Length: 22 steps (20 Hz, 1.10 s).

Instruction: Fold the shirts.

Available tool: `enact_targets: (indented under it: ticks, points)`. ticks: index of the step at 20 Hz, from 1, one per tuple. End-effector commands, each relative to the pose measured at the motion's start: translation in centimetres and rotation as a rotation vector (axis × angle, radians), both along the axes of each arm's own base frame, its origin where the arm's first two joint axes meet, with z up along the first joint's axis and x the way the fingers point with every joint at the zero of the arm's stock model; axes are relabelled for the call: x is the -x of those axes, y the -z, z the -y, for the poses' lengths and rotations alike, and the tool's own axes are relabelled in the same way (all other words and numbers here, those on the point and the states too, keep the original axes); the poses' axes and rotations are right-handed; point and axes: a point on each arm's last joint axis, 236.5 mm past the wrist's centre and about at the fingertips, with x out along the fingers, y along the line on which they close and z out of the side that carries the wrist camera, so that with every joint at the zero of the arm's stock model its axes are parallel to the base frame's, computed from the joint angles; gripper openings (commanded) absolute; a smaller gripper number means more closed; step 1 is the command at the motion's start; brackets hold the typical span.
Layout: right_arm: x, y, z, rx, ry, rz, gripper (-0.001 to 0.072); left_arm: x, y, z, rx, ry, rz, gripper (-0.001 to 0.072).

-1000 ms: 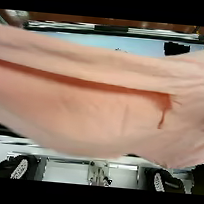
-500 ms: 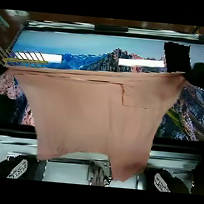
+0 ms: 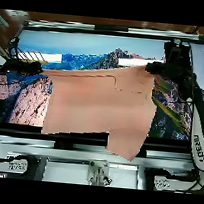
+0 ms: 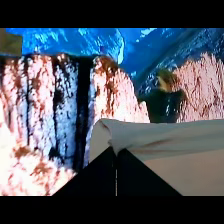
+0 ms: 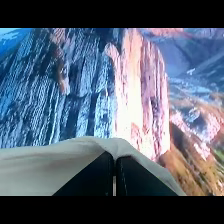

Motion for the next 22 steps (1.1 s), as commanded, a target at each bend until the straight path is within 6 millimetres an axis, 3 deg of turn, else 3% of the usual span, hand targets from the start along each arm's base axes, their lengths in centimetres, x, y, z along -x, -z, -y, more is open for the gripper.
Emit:
enact_targets:
  ticks: [1,5,9,12,16,19,22]
  points:
    - [-2.4,1.9,0.7,0.022,0.045,0.068,0.006,-4.1,2.2,0.3,-0.01,-0.043,0.079,0.0042]
    - [-1.4,4.5,0.2,-0.016,0.046,-0.029,0.006,-3.5,5.3,2.5,0.007,0.0,0.001,0.0042]
    - [1.2,4.8,-0.8,-0.009,-0.012,-0.141,0.006,-0.5,6.4,3.0,0.048,0.048,-0.132,0.0042]
    - [5.9,4.8,-1.1,0.054,-0.102,-0.309,0.006,3.4,6.5,3.2,0.091,0.129,-0.303,0.0041]
    - [12.5,7.5,0.8,0.164,-0.143,-0.6,0.006,8.4,7.2,3.1,0.096,0.211,-0.505,0.0041]
    - [14.2,9.2,0.4,0.147,-0.155,-0.701,0.006,9.3,8.3,4.1,0.102,0.227,-0.547,0.0041]
    - [14.3,9.8,2.5,0.18,-0.081,-0.728,0.006,10.4,8.8,3.1,0.07,0.235,-0.592,0.0041]
